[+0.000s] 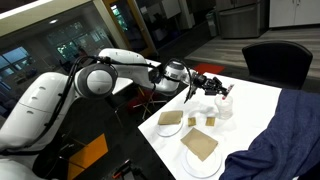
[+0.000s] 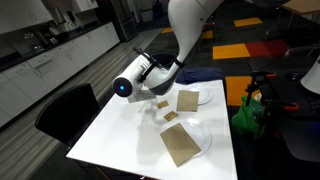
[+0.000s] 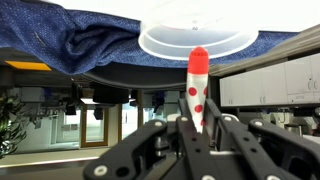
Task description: Put the marker in the cup
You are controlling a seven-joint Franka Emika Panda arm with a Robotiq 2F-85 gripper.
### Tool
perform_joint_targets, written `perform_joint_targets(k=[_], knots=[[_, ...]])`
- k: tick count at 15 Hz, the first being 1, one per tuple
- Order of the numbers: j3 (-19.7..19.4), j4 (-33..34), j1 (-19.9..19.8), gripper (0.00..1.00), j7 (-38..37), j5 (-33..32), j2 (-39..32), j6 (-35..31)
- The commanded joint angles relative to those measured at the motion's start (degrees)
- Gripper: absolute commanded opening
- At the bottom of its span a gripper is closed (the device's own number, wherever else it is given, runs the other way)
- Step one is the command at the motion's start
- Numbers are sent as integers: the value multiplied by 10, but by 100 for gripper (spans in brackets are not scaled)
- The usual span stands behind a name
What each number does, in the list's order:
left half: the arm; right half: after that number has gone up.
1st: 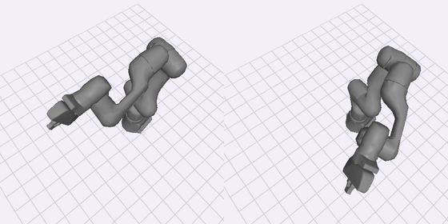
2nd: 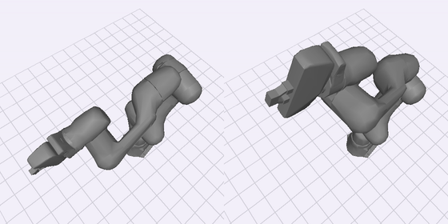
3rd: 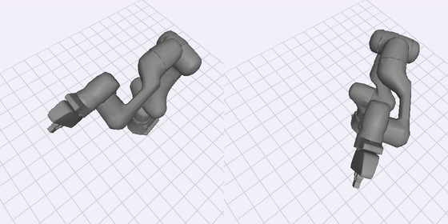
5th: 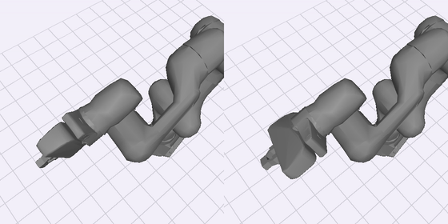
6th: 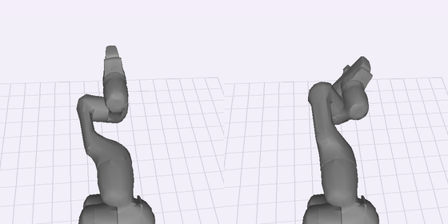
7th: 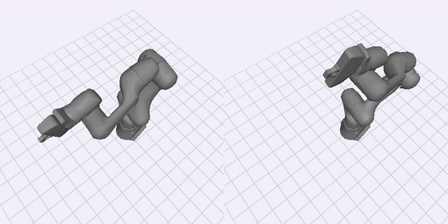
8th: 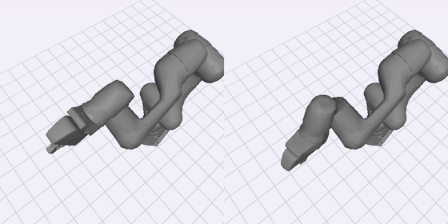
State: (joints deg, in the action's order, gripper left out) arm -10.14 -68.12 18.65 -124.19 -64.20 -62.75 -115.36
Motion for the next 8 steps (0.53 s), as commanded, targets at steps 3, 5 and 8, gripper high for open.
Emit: perform_joint_targets(k=[3, 5, 8], knots=[[16, 35, -7, 5, 6, -3, -26, 17], [16, 37, -6, 5, 7, -3, -32, 19], [16, 42, -5, 45, 7, -1, -40, 23]])
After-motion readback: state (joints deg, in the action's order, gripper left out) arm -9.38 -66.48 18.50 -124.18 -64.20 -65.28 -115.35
